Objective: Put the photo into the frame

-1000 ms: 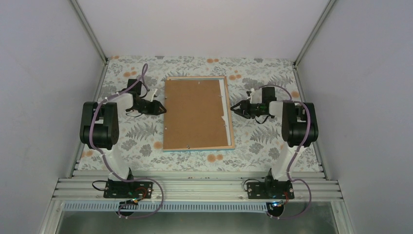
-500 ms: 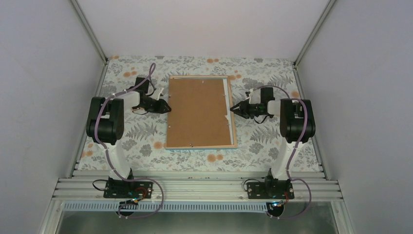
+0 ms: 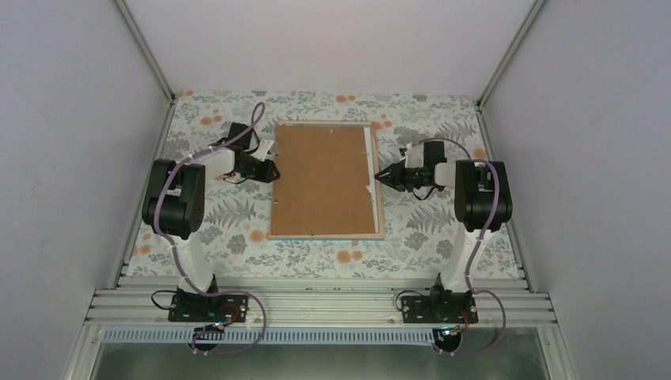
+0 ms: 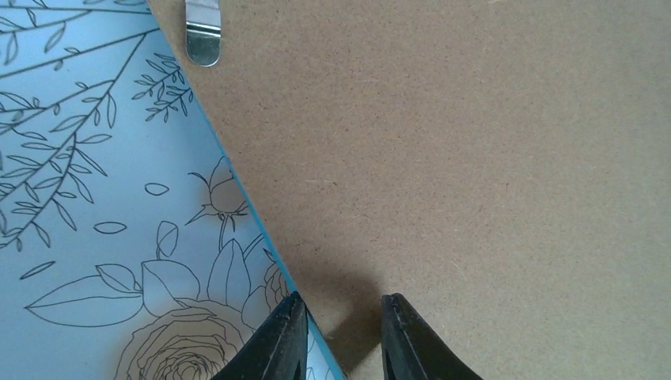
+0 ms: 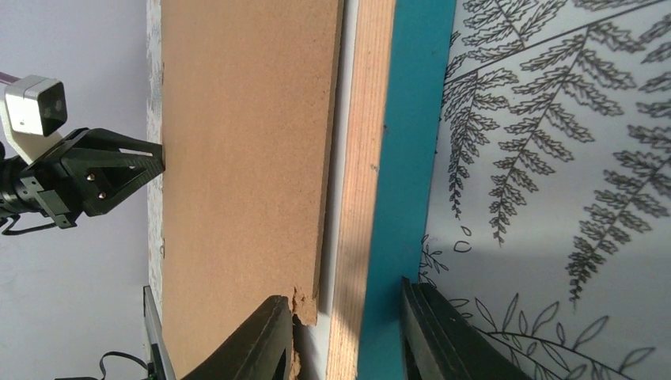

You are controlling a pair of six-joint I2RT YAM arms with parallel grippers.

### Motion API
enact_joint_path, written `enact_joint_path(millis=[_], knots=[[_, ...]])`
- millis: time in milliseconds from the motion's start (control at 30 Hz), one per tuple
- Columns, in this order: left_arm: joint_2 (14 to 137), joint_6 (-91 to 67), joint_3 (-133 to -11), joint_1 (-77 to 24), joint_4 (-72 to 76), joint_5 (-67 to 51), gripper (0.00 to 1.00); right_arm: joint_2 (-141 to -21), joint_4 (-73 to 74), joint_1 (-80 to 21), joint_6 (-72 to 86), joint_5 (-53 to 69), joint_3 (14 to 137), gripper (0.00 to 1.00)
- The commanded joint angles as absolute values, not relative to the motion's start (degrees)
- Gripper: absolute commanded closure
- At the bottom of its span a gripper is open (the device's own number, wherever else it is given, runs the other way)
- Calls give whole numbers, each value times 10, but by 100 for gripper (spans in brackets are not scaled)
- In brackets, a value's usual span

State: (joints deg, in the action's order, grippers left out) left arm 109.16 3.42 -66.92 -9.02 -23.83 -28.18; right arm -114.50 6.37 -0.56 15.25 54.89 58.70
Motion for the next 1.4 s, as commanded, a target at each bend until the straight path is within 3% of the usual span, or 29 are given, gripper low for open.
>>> enact_joint_path(millis=[0, 200, 400, 700, 800, 967, 1367], knots=[[1068, 39, -663, -134, -193, -283, 76, -1161, 61, -21, 152, 562, 592, 66], [1064, 43, -668, -154, -185, -272, 74, -1163, 62, -21, 151, 559, 591, 67], [1050, 55, -668, -172, -180, -254, 63, -1163, 63, -20, 150, 557, 592, 67], [1050, 104, -692, -196, -183, -208, 54, -1162, 71, -20, 142, 551, 594, 67], [1034, 141, -696, -194, -184, -240, 48, -1162, 75, -19, 136, 548, 595, 67], [1010, 162, -704, -147, -179, -307, 48, -1158, 91, -15, 118, 542, 610, 67], [1095, 105, -787, -92, -177, -244, 48, -1158, 73, -12, 112, 495, 672, 55]])
